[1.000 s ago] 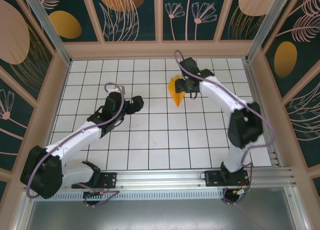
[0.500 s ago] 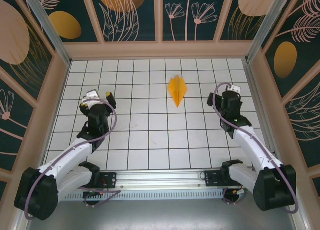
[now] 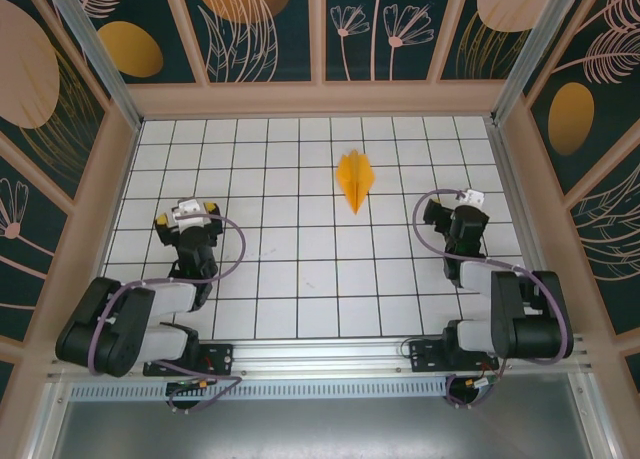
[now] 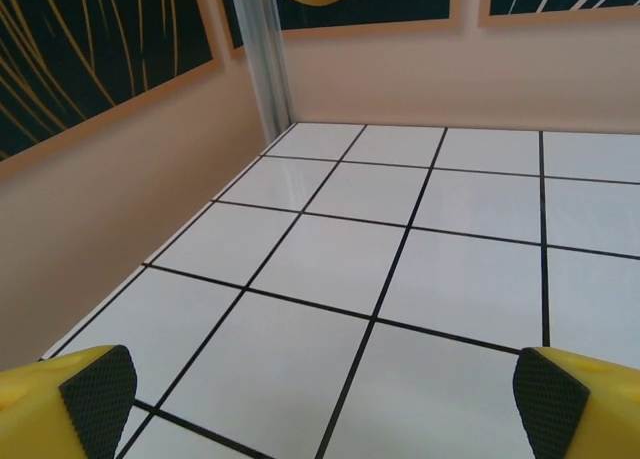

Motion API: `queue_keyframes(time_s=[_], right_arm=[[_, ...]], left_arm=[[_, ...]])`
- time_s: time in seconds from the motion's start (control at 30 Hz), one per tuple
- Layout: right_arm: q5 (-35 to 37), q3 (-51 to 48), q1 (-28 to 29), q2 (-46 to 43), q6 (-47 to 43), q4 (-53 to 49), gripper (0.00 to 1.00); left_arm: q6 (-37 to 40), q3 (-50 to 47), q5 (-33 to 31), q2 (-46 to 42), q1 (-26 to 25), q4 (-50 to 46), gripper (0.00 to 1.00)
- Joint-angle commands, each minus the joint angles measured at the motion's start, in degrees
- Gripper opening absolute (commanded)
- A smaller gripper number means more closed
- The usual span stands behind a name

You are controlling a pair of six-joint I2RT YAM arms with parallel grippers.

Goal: Fold a paper plane with a square sheet of paper (fold left side to right side)
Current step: Reset both arms

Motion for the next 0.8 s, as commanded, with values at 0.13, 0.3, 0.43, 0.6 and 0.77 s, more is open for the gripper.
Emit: queue_keyframes(time_s=[0.13, 0.3, 0.43, 0.6, 0.77], right_arm=[[-7.0, -1.5, -0.2, 5.4, -5.5, 20.8, 0.99], [-10.5, -1.8, -1.8, 9.9, -5.1, 25.0, 0.99], [-13.0, -3.8, -3.6, 11.6, -3.7, 30.3, 0.99], [-12.9, -3.6, -3.7, 11.6, -3.7, 29.7, 0.99], [-11.3, -3.4, -2.6, 11.6, -4.4, 29.5, 0.99]], left_arm=[[2.9, -1.0, 14.0, 7.3, 5.2, 19.1, 0.99], [-2.3, -2.6, 17.6, 10.5, 10.2, 23.9, 0.99], [-2.6, 1.1, 17.7, 11.6, 10.4, 18.1, 0.99], [-5.1, 2.4, 17.9, 11.4, 12.4, 15.5, 0.99], [-4.8, 2.0, 17.9, 11.3, 12.3, 16.1, 0.99]])
